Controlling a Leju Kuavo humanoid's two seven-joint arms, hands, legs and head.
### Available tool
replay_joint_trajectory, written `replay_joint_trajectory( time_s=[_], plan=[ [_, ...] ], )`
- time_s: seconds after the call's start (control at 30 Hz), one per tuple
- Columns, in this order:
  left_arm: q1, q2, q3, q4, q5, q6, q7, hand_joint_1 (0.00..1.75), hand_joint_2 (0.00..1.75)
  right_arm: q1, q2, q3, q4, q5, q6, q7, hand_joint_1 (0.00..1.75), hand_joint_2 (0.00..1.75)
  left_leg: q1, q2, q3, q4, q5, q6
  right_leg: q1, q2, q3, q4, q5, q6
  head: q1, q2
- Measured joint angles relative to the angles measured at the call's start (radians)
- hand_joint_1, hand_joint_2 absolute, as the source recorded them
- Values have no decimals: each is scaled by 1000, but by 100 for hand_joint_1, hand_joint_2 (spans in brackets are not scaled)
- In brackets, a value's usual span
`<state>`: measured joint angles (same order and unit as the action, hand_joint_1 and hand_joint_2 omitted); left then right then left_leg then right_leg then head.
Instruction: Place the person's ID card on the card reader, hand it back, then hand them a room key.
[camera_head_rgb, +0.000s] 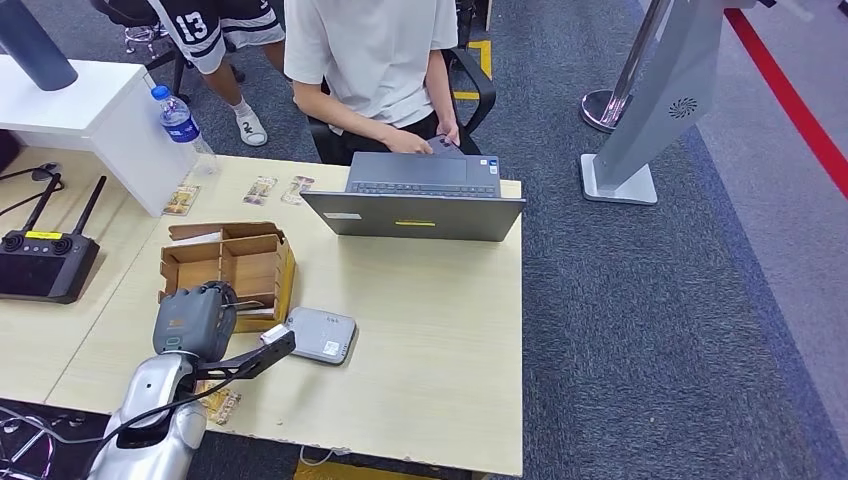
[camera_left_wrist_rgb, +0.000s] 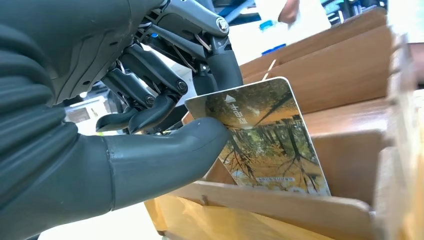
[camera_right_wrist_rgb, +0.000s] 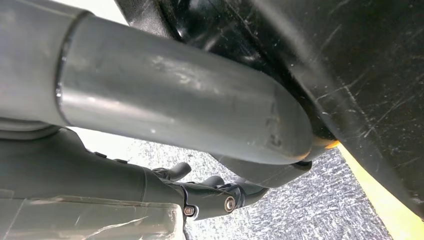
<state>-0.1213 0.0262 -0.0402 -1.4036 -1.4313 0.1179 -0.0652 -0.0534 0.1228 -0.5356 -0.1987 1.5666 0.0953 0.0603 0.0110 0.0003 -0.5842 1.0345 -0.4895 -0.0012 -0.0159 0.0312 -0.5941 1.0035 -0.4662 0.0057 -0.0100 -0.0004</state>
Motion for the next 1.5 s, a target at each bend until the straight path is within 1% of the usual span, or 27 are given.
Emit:
replay_joint_trajectory(
  time_s=[0.07, 0.13, 0.2, 0.27, 0.33, 0.37, 0.43, 0.53, 0.6, 0.67, 0.73, 0.9, 1.07, 1.2, 1.37, 1.5],
  plan=[
    [22, 4, -30, -75, 29, -61, -2, 175, 175, 0, 0, 0, 0, -4, 0, 6, 0, 0, 0, 0, 0, 0, 0, 0, 0, 0, 0, 0, 0, 0, 0, 0],
    [43, 22, -89, -173, 81, -119, -5, 175, 175, 0, 0, -1, 0, -12, -1, 11, 0, 0, 0, -1, 0, 0, 0, 0, 0, -1, 0, 0, 0, 0, 0, 0],
    [57, 59, -161, -273, 142, -146, -6, 175, 175, 1, 0, -3, 0, -20, -1, 15, 0, 0, 0, -1, 0, 0, 0, 0, 0, -1, 0, 0, 0, 0, 1, 0],
    [61, 110, -225, -368, 210, -150, 2, 175, 175, 2, 0, -7, 0, -25, -2, 17, 0, 0, 0, 0, 0, 0, -1, 0, 0, 0, 0, 0, 0, 0, 1, 0],
    [45, 155, -266, -444, 277, -157, 29, 175, 175, 2, 1, -11, 0, -23, -3, 18, 0, 0, 0, 0, 0, 0, -1, 0, 0, -1, -2, 0, 0, 0, 0, 0],
    [28, 167, -274, -466, 295, -162, 49, 175, 175, 2, 1, -12, 0, -19, -3, 17, 0, 0, 0, -1, 0, 0, 0, 0, 0, -2, -2, 0, 0, 0, 0, 0],
    [-25, 175, -277, -484, 293, -175, 92, 175, 175, 1, 1, -12, 0, -11, -2, 16, 0, 0, 0, -3, 0, 0, 0, 0, 0, -4, -2, 0, 0, 0, 0, 0],
    [-137, 161, -269, -462, 200, -173, 148, 175, 175, 0, 0, -4, 0, -5, 7, 6, 0, 0, 0, -4, 0, 0, 2, -1, 0, -5, 0, 0, 1, -1, 0, 0],
    [-227, 146, -247, -407, 93, -153, 170, 175, 175, -2, -4, 14, 0, -2, 17, -2, 0, 0, 0, -4, -1, 0, 4, -1, 0, -5, 1, 0, 3, -1, 0, 0],
    [-305, 135, -216, -334, 2, -122, 169, 175, 175, -4, -7, 33, 0, -1, 24, -6, 0, 0, 0, -3, 0, 0, 5, -1, 0, -4, 1, 0, 4, -1, 0, 0],
    [-359, 126, -182, -258, -48, -98, 156, 175, 175, -5, -9, 49, 0, 0, 28, -7, 0, 0, 0, -3, 0, 0, 5, -1, 0, -3, 0, 0, 4, -2, 0, 0],
    [-428, 100, -119, -109, -94, -84, 137, 175, 175, -8, -13, 77, 0, 0, 35, -7, 0, 0, 0, -3, 0, 0, 5, -1, 0, -2, 0, 0, 4, -2, 0, 0],
    [-460, 66, -83, -31, -88, -81, 136, 175, 175, -10, -15, 90, 0, 0, 39, -6, 0, 0, 0, -2, -1, 0, 4, -1, 0, -2, -1, 0, 3, -2, 0, 0],
    [-460, 41, -56, -17, -65, -79, 132, 0, 175, -10, -16, 97, 0, 0, 38, -5, 0, 0, 0, -2, -1, 0, 4, -1, 0, -2, -1, 0, 3, -1, 0, 0],
    [-449, 22, -28, -18, -31, -76, 107, 0, 175, -10, -16, 97, 0, 0, 37, -5, 0, 0, 0, -3, -1, 0, 4, -1, 0, -2, -1, 0, 3, -2, 0, 0],
    [-398, 14, -14, -63, 18, -55, 68, 0, 175, -9, -15, 97, 0, -10, 33, -3, 0, 0, 0, -2, -1, 0, 4, -1, 0, -1, -1, 0, 3, -1, 0, 0]
  ],
)
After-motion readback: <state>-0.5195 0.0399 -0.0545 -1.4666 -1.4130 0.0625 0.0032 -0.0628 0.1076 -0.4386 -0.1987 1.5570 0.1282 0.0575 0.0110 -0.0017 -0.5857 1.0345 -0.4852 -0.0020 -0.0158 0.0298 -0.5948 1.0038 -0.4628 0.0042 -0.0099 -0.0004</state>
